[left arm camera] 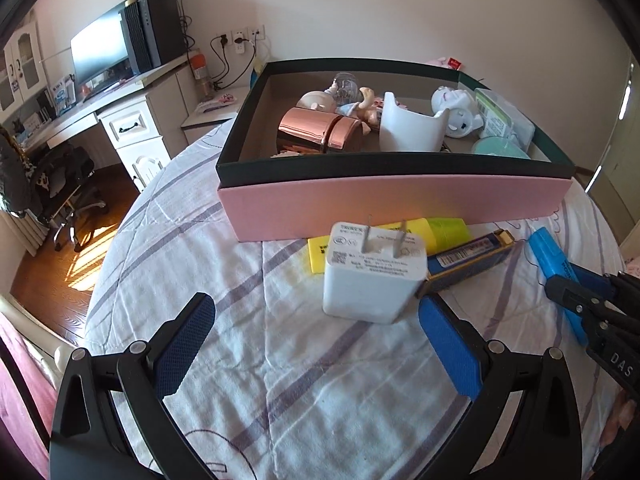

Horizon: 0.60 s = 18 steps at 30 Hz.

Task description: Organize rigid objects

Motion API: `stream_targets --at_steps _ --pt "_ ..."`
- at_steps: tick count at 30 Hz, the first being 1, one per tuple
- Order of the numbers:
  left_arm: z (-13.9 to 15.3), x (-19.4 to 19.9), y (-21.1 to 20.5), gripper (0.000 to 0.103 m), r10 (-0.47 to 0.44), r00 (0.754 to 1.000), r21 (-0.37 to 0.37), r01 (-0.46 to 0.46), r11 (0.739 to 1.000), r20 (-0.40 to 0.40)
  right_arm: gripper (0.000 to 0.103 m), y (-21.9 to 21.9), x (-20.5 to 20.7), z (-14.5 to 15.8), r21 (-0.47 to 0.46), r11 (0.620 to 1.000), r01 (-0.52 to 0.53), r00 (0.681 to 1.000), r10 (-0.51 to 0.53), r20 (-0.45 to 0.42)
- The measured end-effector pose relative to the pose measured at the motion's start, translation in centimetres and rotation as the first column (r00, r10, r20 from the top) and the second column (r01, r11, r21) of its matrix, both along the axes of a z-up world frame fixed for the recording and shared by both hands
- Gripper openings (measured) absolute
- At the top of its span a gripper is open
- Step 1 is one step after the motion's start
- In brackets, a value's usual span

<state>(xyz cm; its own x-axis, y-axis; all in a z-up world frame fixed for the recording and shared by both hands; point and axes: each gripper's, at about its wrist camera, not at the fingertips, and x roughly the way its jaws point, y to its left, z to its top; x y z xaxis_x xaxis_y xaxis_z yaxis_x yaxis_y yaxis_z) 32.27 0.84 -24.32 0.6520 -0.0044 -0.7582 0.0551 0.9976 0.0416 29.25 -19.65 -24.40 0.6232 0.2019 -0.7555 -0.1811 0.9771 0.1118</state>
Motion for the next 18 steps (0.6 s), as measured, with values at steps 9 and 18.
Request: stream_targets --at_steps 9,18 --pt "-0.9 1.6 -0.9 0.063 -0.049 0.999 -0.005 0.049 0.999 -0.025 0.027 0.7 0.1 -0.1 -0.046 0.999 0.0 1.0 0.0 -0.001" --pt "-0.1 -0.3 -1.4 0.041 -0.085 0.996 -0.007 0.085 0.996 0.021 0.027 1.0 -0.3 0.2 -0.064 0.998 -0.005 1.0 0.006 0.016"
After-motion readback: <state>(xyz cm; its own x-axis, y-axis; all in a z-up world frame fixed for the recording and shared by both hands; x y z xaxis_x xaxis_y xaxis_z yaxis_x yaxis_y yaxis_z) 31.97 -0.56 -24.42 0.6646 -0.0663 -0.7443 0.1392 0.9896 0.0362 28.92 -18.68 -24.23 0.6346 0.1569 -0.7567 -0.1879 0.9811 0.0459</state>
